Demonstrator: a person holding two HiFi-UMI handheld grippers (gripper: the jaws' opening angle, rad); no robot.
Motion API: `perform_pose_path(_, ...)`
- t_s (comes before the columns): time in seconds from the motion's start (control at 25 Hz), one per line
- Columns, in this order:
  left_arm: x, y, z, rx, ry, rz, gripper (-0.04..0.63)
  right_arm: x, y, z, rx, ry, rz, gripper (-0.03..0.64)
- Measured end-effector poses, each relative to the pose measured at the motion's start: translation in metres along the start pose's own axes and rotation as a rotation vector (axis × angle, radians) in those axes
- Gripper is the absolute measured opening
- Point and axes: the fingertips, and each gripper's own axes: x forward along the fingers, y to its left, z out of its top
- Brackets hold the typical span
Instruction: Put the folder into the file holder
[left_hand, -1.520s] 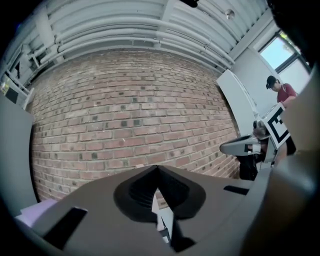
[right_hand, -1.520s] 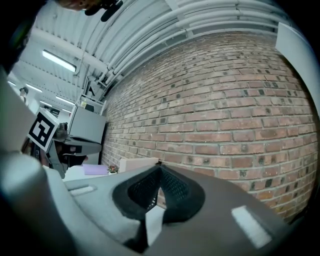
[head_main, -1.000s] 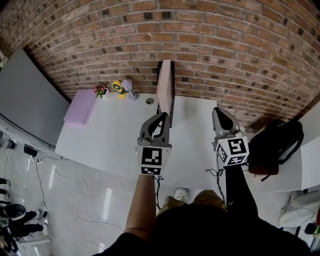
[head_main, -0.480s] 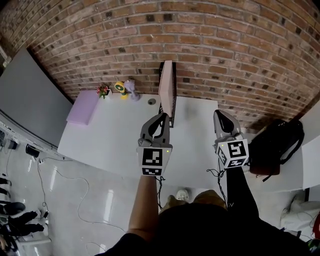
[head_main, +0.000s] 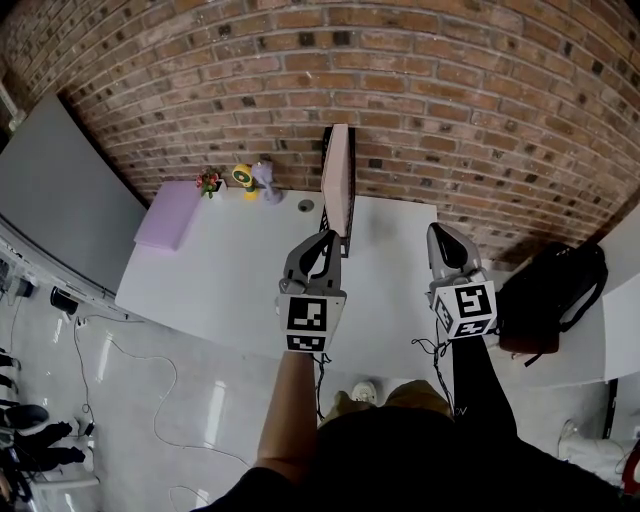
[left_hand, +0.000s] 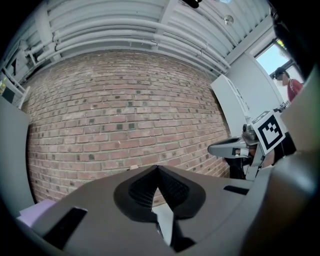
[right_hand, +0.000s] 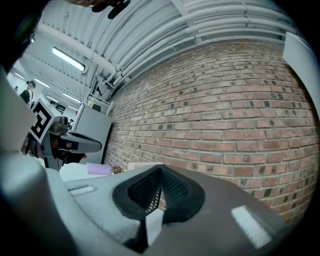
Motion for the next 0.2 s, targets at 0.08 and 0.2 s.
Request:
perform_pose_path(0.08, -0.0001, 0.0035, -0.0001, -0.005, -0.005, 0.01, 0.009, 0.0015, 0.0006, -0.0009, -0.002, 0.004, 0.001, 0.0)
perform_pose_path(0.2, 0.0001, 0.0076, 0.0034, -0.012, -0.022, 0.024, 0.009, 0.003, -0.0006, -0.0018, -0.003, 0.009, -0.001, 0.0)
